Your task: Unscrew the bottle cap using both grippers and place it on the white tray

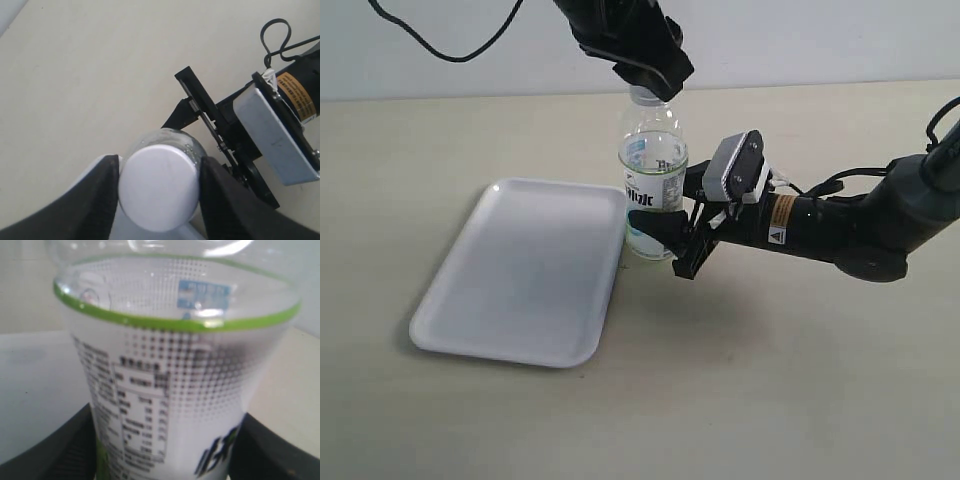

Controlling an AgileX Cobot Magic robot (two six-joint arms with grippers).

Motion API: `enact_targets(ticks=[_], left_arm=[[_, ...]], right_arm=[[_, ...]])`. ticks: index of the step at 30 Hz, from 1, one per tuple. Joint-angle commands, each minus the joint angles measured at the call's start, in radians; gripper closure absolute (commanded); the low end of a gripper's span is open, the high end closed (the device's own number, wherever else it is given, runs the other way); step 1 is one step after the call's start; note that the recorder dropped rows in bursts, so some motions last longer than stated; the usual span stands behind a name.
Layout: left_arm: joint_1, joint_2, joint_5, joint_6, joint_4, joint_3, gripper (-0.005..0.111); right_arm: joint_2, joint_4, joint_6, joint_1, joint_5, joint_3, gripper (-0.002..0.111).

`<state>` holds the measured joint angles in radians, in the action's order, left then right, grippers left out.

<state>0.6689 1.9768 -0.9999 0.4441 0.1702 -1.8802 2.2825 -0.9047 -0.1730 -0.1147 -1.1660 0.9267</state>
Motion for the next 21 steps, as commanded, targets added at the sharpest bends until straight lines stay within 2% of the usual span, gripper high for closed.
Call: enact_targets(ticks=[1,3,8,21], left_arm=[[0.004,-0.013,0.026,-0.013,-0.01,-0.006,0.1],[0.004,-0.013,0.038,-0.011,-0.01,-0.006,0.107],[0.004,-0.013,0.033,-0.034,0.0,-0.006,0.107],[0.004,-0.013,0.008,-0.41,0.0,-0.006,0.107]], right_arm=[[0.0,-0.002,0.011,-0.002,0.039,0.0,0.107],[0.0,-0.002,0.011,-0.002,0.039,0.0,0.107],[0.0,-0.002,0.011,-0.002,0.039,0.0,0.107],[0.0,0.007,0.013,-0.002,0.052,0.0,0.107]])
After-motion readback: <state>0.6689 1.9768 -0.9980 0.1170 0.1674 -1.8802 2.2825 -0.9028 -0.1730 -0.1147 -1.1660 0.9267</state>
